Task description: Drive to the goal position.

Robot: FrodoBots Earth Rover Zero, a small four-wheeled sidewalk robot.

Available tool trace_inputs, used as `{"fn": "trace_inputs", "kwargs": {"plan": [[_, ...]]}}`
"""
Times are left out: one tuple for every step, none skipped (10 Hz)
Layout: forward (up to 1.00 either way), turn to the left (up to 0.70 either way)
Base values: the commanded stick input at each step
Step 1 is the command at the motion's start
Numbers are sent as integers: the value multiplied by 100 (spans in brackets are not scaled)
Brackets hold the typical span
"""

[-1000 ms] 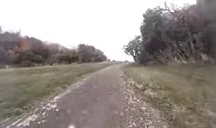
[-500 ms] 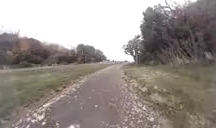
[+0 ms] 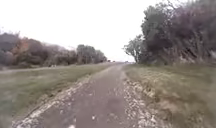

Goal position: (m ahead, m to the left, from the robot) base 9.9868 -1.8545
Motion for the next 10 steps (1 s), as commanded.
{"fn": "trace_inputs", "kwargs": {"plan": [[60,0],[60,0],[60,0],[60,0],[60,0],[60,0],[60,0],[60,0],[60,0],[60,0]]}}
